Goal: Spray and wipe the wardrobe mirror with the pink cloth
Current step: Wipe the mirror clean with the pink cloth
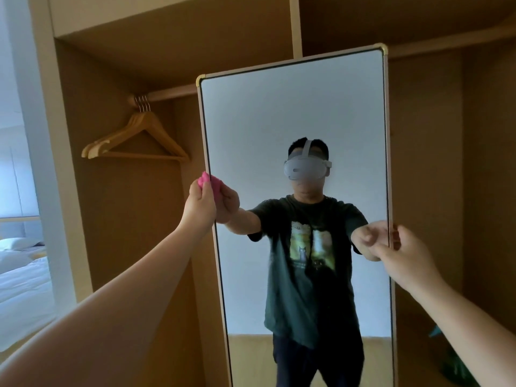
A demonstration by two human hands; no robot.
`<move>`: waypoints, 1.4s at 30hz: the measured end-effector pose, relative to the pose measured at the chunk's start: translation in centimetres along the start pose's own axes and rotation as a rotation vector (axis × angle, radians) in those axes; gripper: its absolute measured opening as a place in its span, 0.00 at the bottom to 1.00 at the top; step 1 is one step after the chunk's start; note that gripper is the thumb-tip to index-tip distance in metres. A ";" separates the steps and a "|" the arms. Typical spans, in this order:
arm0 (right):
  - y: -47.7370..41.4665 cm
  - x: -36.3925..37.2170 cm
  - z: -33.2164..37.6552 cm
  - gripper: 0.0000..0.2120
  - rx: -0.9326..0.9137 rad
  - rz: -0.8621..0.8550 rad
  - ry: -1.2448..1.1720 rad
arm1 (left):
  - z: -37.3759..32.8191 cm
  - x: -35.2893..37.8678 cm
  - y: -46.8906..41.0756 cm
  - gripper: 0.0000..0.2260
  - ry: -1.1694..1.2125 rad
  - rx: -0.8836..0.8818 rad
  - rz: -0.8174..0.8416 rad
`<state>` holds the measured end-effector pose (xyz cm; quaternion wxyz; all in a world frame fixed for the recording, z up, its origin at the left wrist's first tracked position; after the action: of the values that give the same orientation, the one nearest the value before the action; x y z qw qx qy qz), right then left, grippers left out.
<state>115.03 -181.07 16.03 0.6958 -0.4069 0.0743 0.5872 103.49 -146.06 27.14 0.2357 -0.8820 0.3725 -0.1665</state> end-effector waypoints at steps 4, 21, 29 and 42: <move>0.7 0.3 -0.1 0.07 -0.012 0.000 -0.053 | 0.7 -0.2 0.5 0.22 0.005 -0.005 0.003; 2.8 1.9 -2.3 0.08 0.027 0.030 -0.090 | 4.0 -0.6 3.4 0.21 -0.007 -0.085 0.011; 3.9 2.6 -2.7 0.05 0.044 0.015 -0.071 | 5.5 -1.4 4.7 0.19 -0.021 -0.132 0.046; 5.4 3.2 -3.5 0.05 0.064 0.055 -0.047 | 8.1 -1.8 6.5 0.23 -0.016 -0.154 0.077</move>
<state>112.53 -181.08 9.25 0.6936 -0.3683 0.0877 0.6128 102.34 -146.33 16.72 0.1763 -0.8839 0.4160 -0.1209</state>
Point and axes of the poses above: each hand's wrist, its own y-axis away from the middle knuckle, its own x-axis out of the palm, z = x × y, the point moved 3 cm from there along -y, towards the middle knuckle, and after that the axes turned 11 degrees about y, right-handed, at the moved point
